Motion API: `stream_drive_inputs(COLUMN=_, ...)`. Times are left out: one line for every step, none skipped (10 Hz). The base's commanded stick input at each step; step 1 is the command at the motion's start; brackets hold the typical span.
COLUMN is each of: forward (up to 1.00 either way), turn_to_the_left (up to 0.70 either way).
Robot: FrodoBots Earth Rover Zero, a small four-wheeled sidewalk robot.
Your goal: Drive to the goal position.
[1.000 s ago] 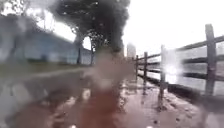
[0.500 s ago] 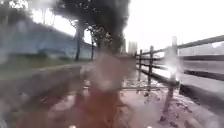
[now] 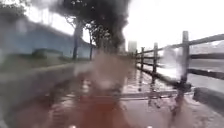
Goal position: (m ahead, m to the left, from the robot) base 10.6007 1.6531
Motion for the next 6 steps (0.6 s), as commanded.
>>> stream_drive_inputs(forward=1.0, turn_to_the_left=0.0)
stream_drive_inputs(forward=1.0, turn_to_the_left=0.0)
stream_drive_inputs(forward=1.0, turn_to_the_left=0.0)
stream_drive_inputs(forward=1.0, turn_to_the_left=0.0)
stream_drive_inputs(forward=1.0, turn_to_the_left=0.0)
stream_drive_inputs(forward=1.0, turn_to_the_left=0.0)
